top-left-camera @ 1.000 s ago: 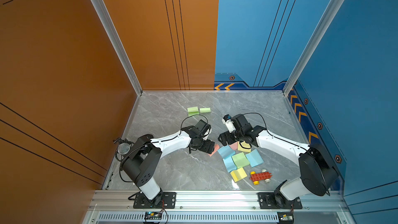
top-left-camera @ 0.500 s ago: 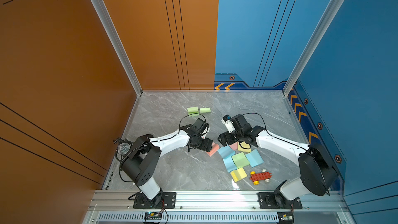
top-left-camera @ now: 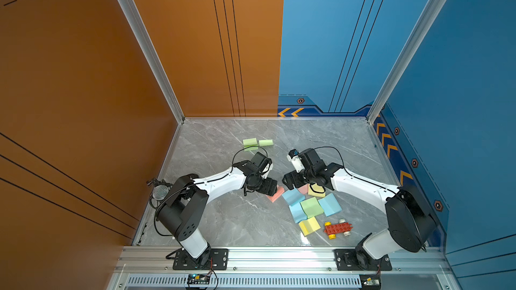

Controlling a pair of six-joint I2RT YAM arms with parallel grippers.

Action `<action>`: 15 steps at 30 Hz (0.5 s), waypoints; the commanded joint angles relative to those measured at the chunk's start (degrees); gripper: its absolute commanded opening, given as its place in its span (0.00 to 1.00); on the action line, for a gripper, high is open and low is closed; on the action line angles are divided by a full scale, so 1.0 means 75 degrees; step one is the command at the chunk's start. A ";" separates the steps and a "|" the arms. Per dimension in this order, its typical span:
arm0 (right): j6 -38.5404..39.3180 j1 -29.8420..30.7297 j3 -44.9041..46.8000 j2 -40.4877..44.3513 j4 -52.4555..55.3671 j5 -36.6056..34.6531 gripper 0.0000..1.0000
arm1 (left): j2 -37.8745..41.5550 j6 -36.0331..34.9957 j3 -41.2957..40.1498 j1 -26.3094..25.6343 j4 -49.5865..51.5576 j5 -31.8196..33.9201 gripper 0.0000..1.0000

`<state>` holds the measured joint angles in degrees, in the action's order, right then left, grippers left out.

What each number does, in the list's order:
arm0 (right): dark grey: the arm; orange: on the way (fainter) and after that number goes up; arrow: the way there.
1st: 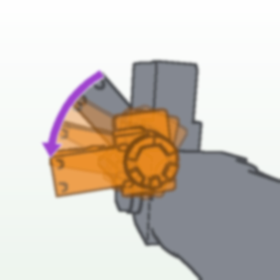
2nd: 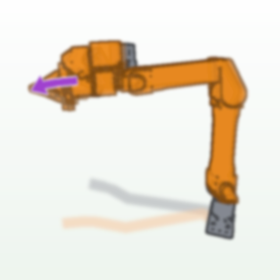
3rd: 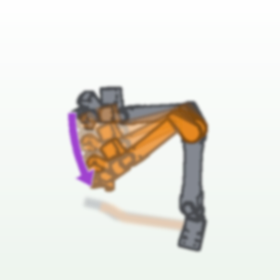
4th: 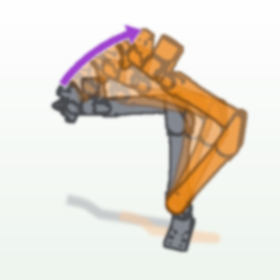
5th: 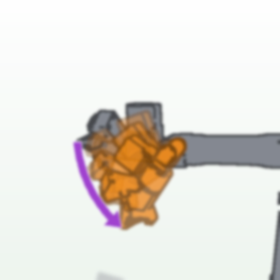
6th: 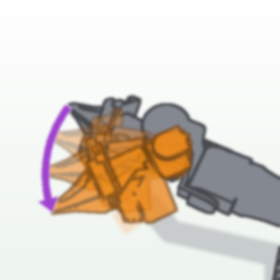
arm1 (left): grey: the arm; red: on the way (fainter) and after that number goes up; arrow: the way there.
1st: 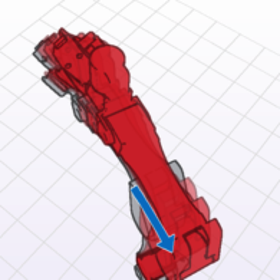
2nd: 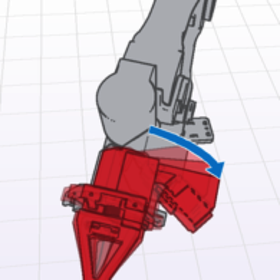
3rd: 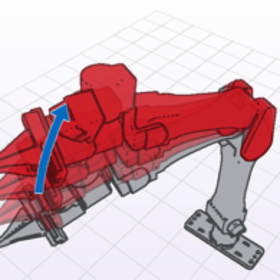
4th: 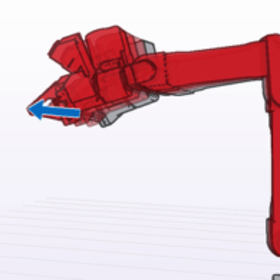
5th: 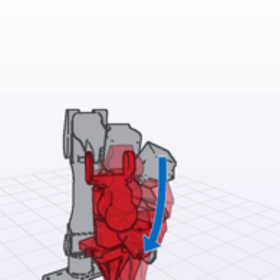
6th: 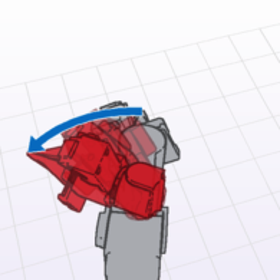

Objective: Tear off pages from different memo pads
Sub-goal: Pick up the memo pad from the center of the board.

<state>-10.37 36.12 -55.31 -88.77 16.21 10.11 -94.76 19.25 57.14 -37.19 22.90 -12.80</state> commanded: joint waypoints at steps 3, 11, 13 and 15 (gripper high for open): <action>0.0062 0.0070 -0.0106 -0.0116 -0.0017 -0.0252 0.94 | -0.0127 -0.0093 0.0197 -0.0060 0.0076 -0.0230 0.85; 0.0058 0.0074 -0.0114 -0.0117 -0.0009 -0.0251 0.94 | -0.0232 -0.0058 0.0197 -0.0069 0.0076 -0.0147 0.85; 0.0051 0.0076 -0.0114 -0.0129 -0.0012 -0.0254 0.94 | -0.0232 -0.0046 0.0197 -0.0080 0.0077 -0.0122 0.85; 0.0058 0.0079 -0.0114 -0.0129 -0.0015 -0.0246 0.94 | -0.0215 -0.0038 0.0197 -0.0080 0.0076 -0.0090 0.85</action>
<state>-10.35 36.38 -55.31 -88.86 16.19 9.13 -95.70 19.27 57.17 -37.23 22.90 -13.17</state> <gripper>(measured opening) 0.940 0.852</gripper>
